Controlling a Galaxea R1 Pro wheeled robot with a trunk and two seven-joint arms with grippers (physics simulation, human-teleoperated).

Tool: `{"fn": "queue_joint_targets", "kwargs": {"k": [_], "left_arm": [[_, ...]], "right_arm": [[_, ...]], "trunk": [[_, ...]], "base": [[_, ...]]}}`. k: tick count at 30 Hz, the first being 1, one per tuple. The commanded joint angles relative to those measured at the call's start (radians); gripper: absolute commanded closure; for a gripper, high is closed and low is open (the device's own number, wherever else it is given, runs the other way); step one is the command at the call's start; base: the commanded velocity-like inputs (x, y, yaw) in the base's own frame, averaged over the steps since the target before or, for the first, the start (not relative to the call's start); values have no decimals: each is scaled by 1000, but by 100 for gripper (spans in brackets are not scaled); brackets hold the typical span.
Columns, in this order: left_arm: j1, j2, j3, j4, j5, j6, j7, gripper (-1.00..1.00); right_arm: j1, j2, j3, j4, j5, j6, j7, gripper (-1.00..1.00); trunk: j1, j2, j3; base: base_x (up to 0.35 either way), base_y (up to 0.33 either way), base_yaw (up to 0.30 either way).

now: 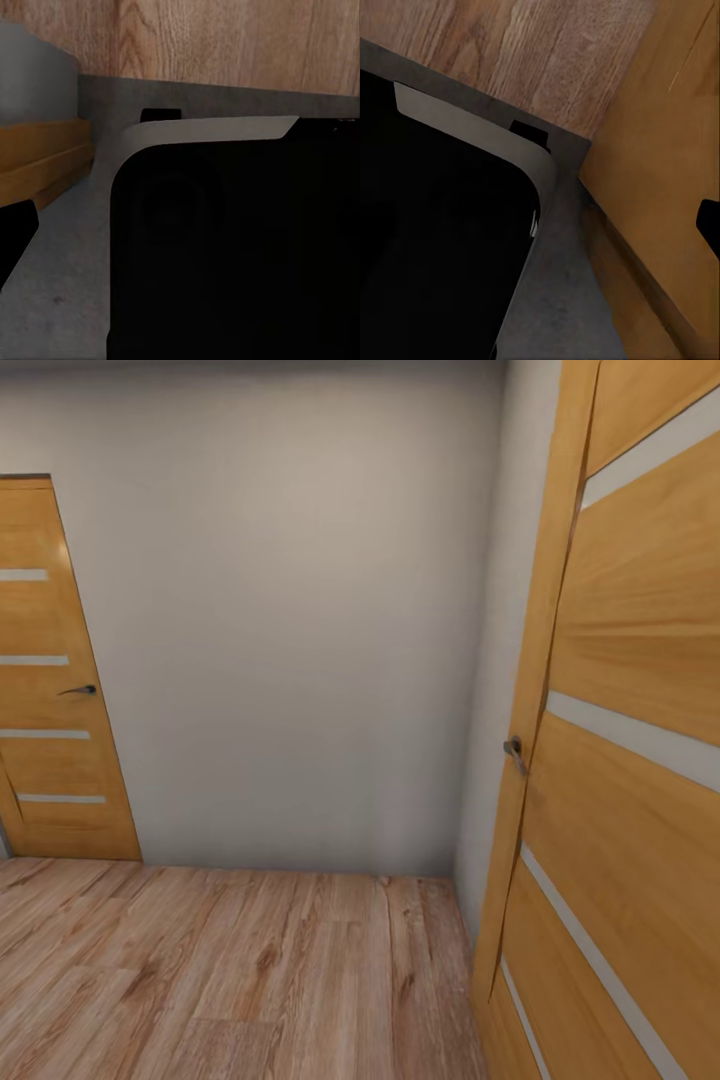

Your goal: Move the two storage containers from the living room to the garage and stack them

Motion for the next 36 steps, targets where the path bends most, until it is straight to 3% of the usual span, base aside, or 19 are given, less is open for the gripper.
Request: {"fn": "queue_joint_targets", "kwargs": {"k": [1,12,36], "left_arm": [[0,0,2,0,1,-3,0,-100],[0,0,2,0,1,-3,0,-100],[0,0,2,0,1,-3,0,-100]], "right_arm": [[-1,0,6,3,-11,-6,6,-100],[-1,0,6,3,-11,-6,6,-100],[-1,-1,6,3,-7,-6,6,-100]], "trunk": [[0,0,-1],[0,0,-1],[0,0,-1]], "base": [[24,0,0],[127,0,0],[12,0,0]]}}
